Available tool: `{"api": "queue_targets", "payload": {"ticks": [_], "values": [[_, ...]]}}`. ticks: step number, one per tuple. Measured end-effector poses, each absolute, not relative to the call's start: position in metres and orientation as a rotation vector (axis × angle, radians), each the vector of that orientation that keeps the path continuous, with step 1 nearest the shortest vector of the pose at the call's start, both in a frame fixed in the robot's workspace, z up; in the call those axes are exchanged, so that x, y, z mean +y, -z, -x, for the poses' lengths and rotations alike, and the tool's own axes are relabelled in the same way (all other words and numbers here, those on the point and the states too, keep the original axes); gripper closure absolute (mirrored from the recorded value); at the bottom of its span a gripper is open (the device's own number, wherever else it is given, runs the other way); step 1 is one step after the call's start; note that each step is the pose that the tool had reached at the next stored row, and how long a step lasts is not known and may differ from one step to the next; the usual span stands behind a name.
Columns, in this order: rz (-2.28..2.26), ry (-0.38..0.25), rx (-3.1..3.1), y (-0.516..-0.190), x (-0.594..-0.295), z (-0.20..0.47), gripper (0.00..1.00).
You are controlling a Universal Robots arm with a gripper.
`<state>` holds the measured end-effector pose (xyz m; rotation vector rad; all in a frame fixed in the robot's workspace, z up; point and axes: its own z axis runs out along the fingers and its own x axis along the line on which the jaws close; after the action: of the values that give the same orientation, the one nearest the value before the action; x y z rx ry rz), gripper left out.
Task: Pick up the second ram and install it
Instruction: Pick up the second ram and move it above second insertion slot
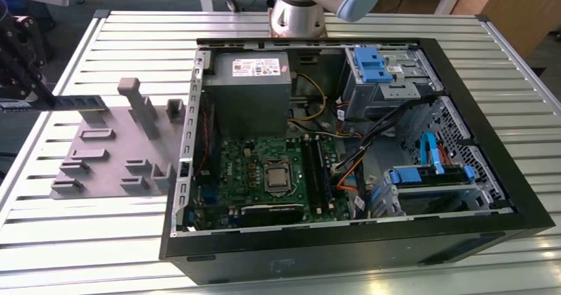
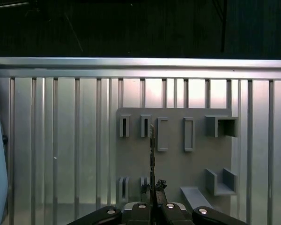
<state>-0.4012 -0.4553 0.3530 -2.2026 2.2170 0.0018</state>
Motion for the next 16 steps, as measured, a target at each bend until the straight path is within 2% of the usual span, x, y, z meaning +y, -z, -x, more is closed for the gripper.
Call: {"api": "queue_targets", "payload": {"ticks": [16], "values": [[2.203, -0.002, 2.217, -0.367, -0.455, 0.401, 0.86]]}}
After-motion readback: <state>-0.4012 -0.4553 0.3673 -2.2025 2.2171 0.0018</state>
